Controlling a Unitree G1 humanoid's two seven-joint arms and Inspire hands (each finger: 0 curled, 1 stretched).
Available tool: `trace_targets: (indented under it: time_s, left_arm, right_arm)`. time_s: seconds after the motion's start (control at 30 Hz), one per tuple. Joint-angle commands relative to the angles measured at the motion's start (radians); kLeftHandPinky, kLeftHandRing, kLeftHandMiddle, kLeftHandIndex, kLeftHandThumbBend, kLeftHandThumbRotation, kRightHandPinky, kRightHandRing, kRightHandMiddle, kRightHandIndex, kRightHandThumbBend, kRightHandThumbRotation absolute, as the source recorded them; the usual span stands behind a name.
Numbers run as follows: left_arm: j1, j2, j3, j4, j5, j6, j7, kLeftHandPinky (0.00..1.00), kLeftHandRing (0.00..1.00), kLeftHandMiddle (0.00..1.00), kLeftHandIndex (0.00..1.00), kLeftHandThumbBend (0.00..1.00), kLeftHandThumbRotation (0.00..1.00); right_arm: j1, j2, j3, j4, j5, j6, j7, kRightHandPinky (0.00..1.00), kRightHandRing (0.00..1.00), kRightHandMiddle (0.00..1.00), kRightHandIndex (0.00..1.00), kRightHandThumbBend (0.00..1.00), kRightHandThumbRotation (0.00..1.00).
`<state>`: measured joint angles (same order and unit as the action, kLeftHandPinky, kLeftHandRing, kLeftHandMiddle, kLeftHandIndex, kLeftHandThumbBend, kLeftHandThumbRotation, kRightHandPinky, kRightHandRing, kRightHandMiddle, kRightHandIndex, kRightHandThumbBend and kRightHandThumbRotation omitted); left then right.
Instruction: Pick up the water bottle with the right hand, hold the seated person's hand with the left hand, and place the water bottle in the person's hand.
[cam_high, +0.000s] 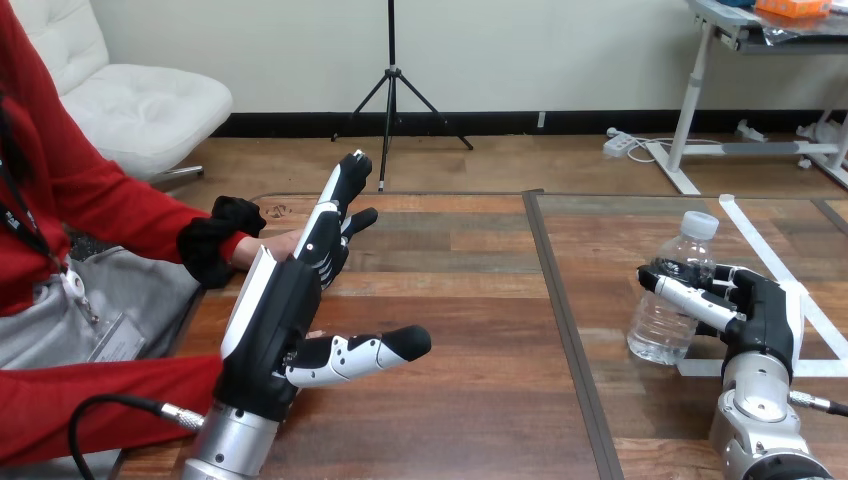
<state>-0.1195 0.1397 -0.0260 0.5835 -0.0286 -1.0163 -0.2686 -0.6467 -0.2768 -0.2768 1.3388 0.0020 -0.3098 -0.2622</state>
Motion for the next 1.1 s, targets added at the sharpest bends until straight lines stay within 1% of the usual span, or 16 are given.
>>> trace_targets:
  time_s: [0.0,0.1,0.2,0.3,0.37,0.47,0.57,0.67,0.77,0.8,0.9,1.07]
  left_arm:
    - [-0.034,-0.003,-0.008,-0.050,-0.003,0.004,-0.002,0.92,1.00,1.00,1.00,1.00,0.52]
    - [-0.037,-0.005,-0.008,-0.047,-0.003,0.000,-0.001,0.91,1.00,1.00,1.00,1.00,0.52]
    - [-0.040,-0.006,-0.007,-0.043,0.003,-0.007,0.003,0.91,1.00,1.00,1.00,1.00,0.52]
    - [-0.041,-0.007,-0.009,-0.045,0.003,0.000,0.002,0.90,1.00,1.00,1.00,1.00,0.52]
    - [-0.041,-0.008,-0.010,-0.046,0.003,0.002,0.002,0.90,1.00,1.00,1.00,1.00,0.52]
    - [-0.044,-0.011,-0.011,-0.046,0.001,0.006,0.002,0.90,0.99,1.00,1.00,1.00,0.52]
    - [-0.048,-0.013,-0.012,-0.042,0.002,0.005,0.001,0.90,1.00,1.00,1.00,1.00,0.52]
    - [-0.052,-0.014,-0.013,-0.037,0.004,0.002,0.002,0.90,1.00,1.00,1.00,1.00,0.52]
    - [-0.056,-0.016,-0.012,-0.032,0.009,-0.002,0.005,0.90,1.00,1.00,1.00,1.00,0.52]
    - [-0.055,-0.017,-0.012,-0.035,0.014,0.001,0.008,0.90,1.00,1.00,1.00,1.00,0.52]
    - [-0.055,-0.019,-0.011,-0.037,0.015,0.007,0.011,0.90,0.99,1.00,1.00,1.00,0.52]
    - [-0.063,-0.021,-0.011,-0.025,0.014,0.003,0.009,0.90,0.99,1.00,1.00,1.00,0.51]
  right_arm:
    - [-0.087,0.002,-0.010,-0.017,0.009,-0.014,-0.006,0.44,0.48,0.47,0.41,0.91,0.00]
    - [-0.085,0.000,-0.007,-0.018,0.006,-0.016,-0.009,0.44,0.48,0.47,0.41,0.90,0.00]
    - [-0.087,0.003,-0.017,-0.020,0.018,-0.016,0.000,0.44,0.49,0.48,0.41,0.89,0.00]
    - [-0.085,0.005,-0.021,-0.026,0.024,-0.030,0.011,0.44,0.48,0.47,0.41,0.88,0.00]
    - [-0.084,0.006,-0.027,-0.028,0.031,-0.034,0.019,0.42,0.46,0.46,0.40,0.88,0.00]
    - [-0.082,0.005,-0.022,-0.032,0.029,-0.039,0.019,0.41,0.46,0.46,0.41,0.88,0.00]
    - [-0.080,0.010,-0.022,-0.040,0.034,-0.064,0.023,0.40,0.45,0.46,0.40,0.87,0.00]
    - [-0.078,0.008,-0.014,-0.046,0.029,-0.066,0.023,0.40,0.45,0.45,0.40,0.88,0.00]
    - [-0.075,0.009,-0.021,-0.051,0.041,-0.084,0.047,0.38,0.44,0.45,0.41,0.87,0.00]
    - [-0.073,0.010,-0.019,-0.056,0.041,-0.098,0.055,0.38,0.44,0.45,0.41,0.87,0.00]
    - [-0.070,0.012,-0.014,-0.067,0.041,-0.119,0.065,0.37,0.43,0.45,0.40,0.87,0.00]
    - [-0.068,0.015,-0.007,-0.089,0.042,-0.135,0.073,0.37,0.42,0.44,0.40,0.86,0.00]
